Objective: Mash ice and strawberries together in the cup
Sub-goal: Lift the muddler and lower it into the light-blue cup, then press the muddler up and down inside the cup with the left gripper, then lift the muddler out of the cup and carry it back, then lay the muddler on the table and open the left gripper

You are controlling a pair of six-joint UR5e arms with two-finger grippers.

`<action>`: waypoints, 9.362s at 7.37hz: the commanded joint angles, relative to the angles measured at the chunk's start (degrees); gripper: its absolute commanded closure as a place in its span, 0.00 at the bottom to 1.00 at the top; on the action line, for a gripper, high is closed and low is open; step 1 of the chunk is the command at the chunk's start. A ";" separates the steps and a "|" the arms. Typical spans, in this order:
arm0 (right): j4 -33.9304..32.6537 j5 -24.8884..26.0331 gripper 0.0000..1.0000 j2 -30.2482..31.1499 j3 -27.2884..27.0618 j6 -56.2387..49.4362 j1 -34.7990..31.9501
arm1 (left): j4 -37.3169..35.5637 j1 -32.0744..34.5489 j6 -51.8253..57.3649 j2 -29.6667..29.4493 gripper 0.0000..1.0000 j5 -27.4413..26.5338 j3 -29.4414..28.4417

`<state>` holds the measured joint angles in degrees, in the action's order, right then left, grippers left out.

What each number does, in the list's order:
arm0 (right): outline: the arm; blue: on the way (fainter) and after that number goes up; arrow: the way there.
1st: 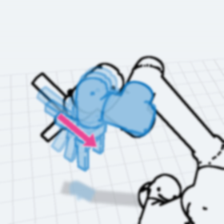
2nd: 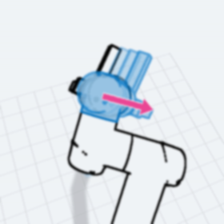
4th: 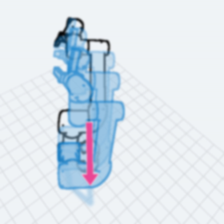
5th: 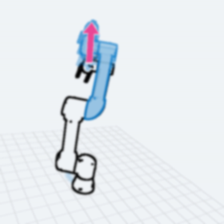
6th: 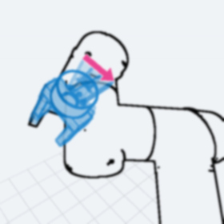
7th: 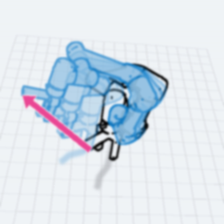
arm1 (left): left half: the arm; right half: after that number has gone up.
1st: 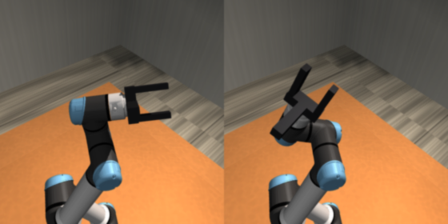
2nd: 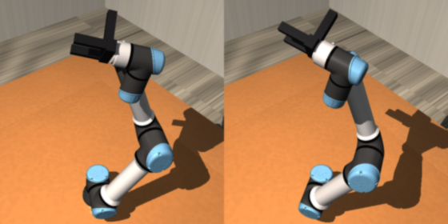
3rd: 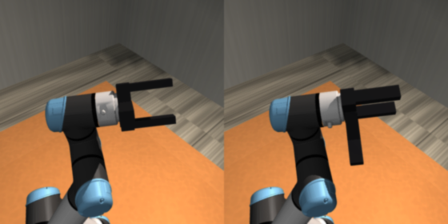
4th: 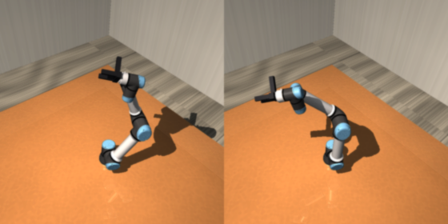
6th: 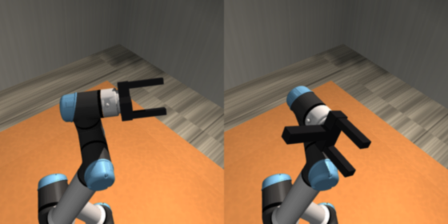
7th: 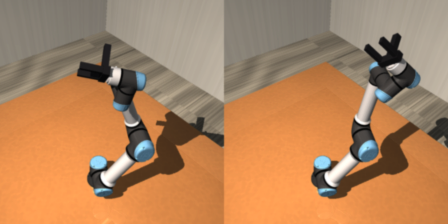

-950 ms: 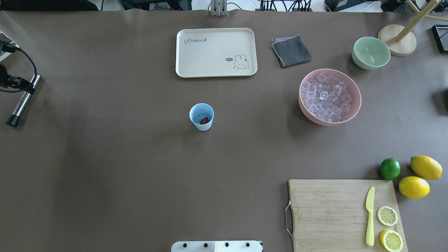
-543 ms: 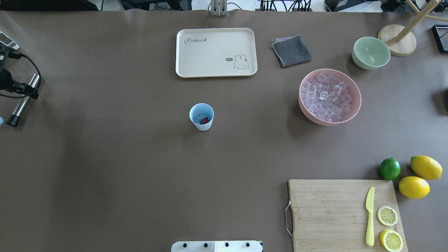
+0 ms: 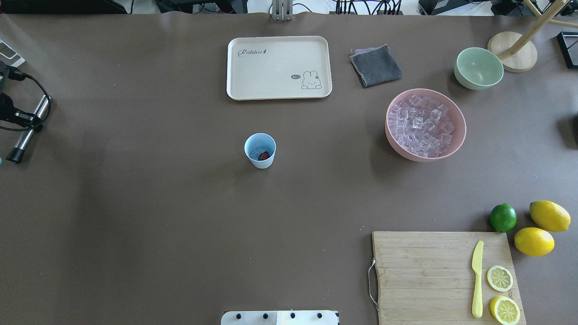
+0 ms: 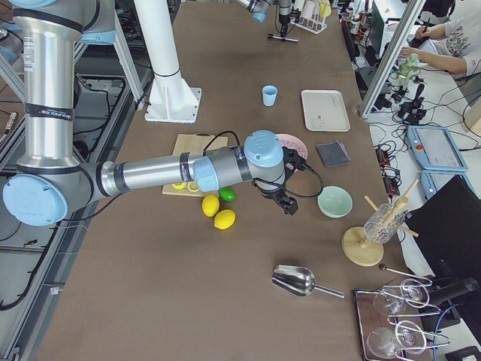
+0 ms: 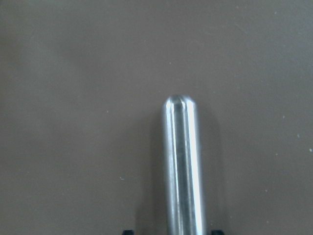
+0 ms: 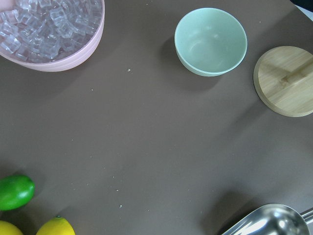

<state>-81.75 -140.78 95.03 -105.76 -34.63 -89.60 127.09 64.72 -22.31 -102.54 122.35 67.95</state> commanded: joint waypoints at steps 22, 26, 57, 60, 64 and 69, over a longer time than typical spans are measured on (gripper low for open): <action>-0.26 -0.90 0.01 5.16 -0.76 7.12 -0.04 | -5.89 -50.83 -37.36 -26.48 1.00 -92.91 23.47; -0.08 -0.99 0.01 8.50 -3.83 7.03 -0.57 | -3.17 -50.93 -37.19 -26.14 1.00 -90.88 21.00; 0.01 -0.55 0.01 6.85 -4.19 6.94 -2.15 | 3.16 -5.36 -30.11 -0.88 1.00 -14.40 24.78; 0.01 0.15 0.01 6.49 -3.31 6.85 -3.30 | 4.82 -1.19 -14.49 5.75 1.00 -5.28 14.88; -0.08 0.42 0.01 5.52 -2.27 6.94 -3.30 | 4.83 -3.19 -12.32 6.21 0.01 -5.19 11.33; -0.43 2.35 0.01 5.78 -0.76 6.94 -3.30 | 4.31 14.39 -12.23 6.82 0.02 17.68 13.61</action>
<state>-81.96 -138.82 100.60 -106.59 -27.84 -92.90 131.49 70.75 -34.69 -95.88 131.70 81.46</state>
